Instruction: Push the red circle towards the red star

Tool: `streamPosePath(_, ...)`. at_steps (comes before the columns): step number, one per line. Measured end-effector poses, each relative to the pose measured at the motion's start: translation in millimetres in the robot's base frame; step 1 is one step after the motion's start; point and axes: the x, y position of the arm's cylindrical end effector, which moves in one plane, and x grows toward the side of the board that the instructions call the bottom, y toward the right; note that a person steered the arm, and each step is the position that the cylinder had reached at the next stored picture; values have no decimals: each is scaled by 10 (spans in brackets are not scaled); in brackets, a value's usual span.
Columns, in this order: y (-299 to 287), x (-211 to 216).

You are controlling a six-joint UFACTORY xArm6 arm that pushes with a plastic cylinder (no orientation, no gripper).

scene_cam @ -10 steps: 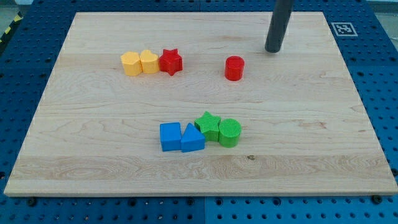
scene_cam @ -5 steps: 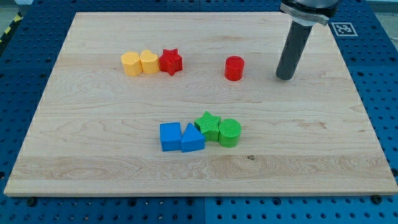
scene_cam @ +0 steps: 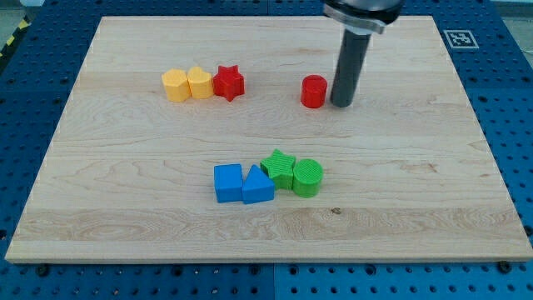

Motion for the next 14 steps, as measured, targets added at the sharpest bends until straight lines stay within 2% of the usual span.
streamPosePath(2, -267, -21)
streamPosePath(9, -326, -88)
streamPosePath(10, -568, -89)
streamPosePath(11, -732, -150)
streamPosePath(12, -427, -161)
streamPosePath(13, -367, -323)
streamPosePath(14, -704, -467)
